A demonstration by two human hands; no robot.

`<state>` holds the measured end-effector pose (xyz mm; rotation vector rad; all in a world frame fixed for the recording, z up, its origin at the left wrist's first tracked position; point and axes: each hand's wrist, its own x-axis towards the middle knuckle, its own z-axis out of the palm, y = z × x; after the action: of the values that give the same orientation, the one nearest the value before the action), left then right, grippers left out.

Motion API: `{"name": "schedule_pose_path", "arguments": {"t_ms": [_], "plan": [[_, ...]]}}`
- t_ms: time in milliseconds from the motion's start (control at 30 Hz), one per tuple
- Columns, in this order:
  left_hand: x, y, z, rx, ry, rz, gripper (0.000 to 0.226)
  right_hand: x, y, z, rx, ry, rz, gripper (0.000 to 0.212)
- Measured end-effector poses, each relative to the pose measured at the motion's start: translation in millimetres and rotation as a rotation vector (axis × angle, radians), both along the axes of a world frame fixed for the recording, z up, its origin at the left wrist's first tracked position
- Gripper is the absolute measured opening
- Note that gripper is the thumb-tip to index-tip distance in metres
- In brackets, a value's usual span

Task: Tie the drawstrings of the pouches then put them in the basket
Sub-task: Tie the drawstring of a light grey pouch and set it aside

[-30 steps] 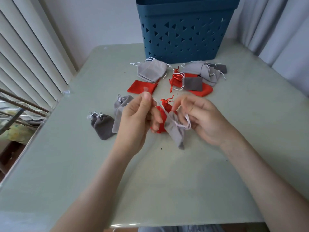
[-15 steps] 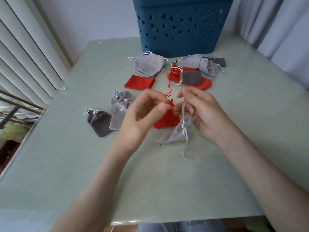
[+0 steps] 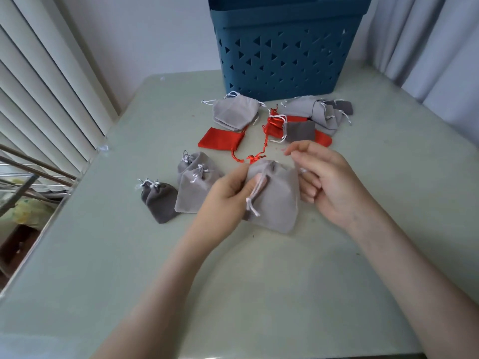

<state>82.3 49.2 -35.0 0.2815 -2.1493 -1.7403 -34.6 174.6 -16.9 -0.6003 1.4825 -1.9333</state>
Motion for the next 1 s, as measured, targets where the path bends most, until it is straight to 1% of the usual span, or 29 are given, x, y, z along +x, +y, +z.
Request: {"name": "schedule_pose_path", "arguments": {"t_ms": [33,67,100,133,167,233,267,333,367,400,433,467,500,533,567,600,667,767,833,933,1000], "plan": [[0,0,1,-0.010,-0.037,-0.022,0.020,2,0,-1,0.036,0.020,0.070,0.013],[0,1,0,-0.014,-0.074,-0.031,0.023,2,0,-2,0.074,0.051,0.139,0.017],[0,0,-1,0.004,-0.111,-0.034,0.024,2,1,-4,0.116,0.097,0.196,0.019],[0,-1,-2,0.021,-0.147,-0.036,0.024,3,1,-5,0.159,0.150,0.237,0.018],[0,-2,-3,0.014,-0.187,-0.029,0.024,3,1,-5,0.202,0.211,0.258,0.013],[0,-6,-6,-0.073,-0.264,-0.014,0.022,5,1,-6,0.300,0.359,0.227,0.002],[-1,-6,-8,-0.102,-0.277,0.004,0.018,6,0,-8,0.343,0.448,0.191,0.003],[-1,-3,-6,-0.066,-0.192,0.087,0.012,6,0,-11,0.415,0.582,0.131,0.010],[-1,-1,-4,-0.044,-0.108,0.163,0.018,6,-1,-12,0.444,0.606,0.115,0.014],[0,-1,-2,-0.066,-0.016,0.245,0.023,6,0,-12,0.465,0.605,0.107,0.016],[2,-2,0,-0.154,0.055,0.301,0.021,6,-1,-12,0.470,0.578,0.104,0.017],[4,-3,0,-0.265,0.088,0.314,0.018,6,-1,-12,0.461,0.536,0.102,0.017],[6,-3,-1,-0.376,0.082,0.302,0.022,6,-2,-12,0.446,0.494,0.106,0.017],[6,-5,-4,-0.484,0.035,0.275,0.029,7,-2,-11,0.431,0.460,0.114,0.017],[4,-7,-7,-0.573,-0.029,0.243,0.031,8,-2,-11,0.419,0.431,0.124,0.017],[2,-8,-10,-0.625,-0.072,0.219,0.027,8,-2,-10,0.406,0.397,0.137,0.016],[-1,-9,-12,-0.633,-0.070,0.201,0.015,10,-2,-7,0.385,0.314,0.185,0.018],[-2,-12,-11,-0.503,-0.004,0.208,0.003,13,0,-3,0.366,0.251,0.291,0.018],[-1,-13,-10,-0.452,0.047,0.224,0.011,13,2,-2,0.340,0.237,0.341,0.015],[-1,-15,-8,-0.568,0.155,0.192,0.013,11,3,-3,0.265,0.217,0.392,0.013],[-1,-15,-8,-0.603,0.221,0.177,0.021,8,4,-3,0.221,0.184,0.447,0.014]]}}
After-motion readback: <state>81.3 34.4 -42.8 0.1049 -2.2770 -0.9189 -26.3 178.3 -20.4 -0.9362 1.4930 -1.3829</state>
